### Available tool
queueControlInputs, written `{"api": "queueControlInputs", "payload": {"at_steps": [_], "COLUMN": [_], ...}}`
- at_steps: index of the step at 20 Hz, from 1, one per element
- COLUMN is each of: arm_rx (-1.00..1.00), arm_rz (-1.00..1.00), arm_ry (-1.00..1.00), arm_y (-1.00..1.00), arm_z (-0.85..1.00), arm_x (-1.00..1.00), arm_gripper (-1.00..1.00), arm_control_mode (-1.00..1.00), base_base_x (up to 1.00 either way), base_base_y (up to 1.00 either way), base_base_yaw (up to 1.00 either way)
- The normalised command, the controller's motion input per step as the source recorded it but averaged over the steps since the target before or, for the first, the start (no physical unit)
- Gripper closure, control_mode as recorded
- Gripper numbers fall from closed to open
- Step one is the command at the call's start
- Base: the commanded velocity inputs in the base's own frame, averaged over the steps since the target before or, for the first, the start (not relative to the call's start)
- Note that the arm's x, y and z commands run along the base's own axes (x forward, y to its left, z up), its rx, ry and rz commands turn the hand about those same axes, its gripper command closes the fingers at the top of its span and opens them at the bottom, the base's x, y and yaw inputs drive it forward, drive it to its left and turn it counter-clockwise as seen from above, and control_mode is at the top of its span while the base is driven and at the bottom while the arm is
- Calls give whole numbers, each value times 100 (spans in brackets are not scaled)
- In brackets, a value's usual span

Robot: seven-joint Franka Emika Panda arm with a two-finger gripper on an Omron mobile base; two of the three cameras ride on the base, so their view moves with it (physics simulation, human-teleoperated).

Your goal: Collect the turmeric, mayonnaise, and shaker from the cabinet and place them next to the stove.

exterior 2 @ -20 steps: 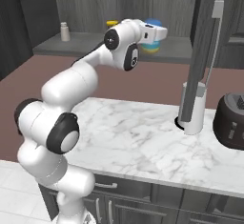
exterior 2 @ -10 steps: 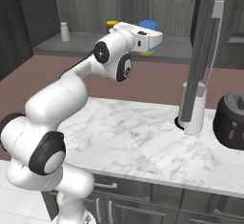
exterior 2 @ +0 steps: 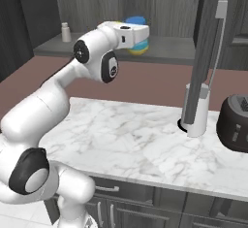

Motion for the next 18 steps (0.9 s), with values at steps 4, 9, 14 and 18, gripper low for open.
{"api": "queueControlInputs", "payload": {"at_steps": [4, 9, 14, 18], "arm_rx": [-13, -11, -6, -4], "arm_rz": [-2, -3, -1, 0], "arm_ry": [8, 0, 0, 1], "arm_y": [36, 10, 0, 0], "arm_z": [0, -1, -2, -25], "arm_x": [-51, -75, -70, -55], "arm_gripper": [100, 100, 100, 100], "arm_control_mode": [-100, -100, -100, -100], "base_base_x": [0, 0, 0, 0], "base_base_y": [0, 0, 0, 0], "base_base_yaw": [0, 0, 0, 0]}}
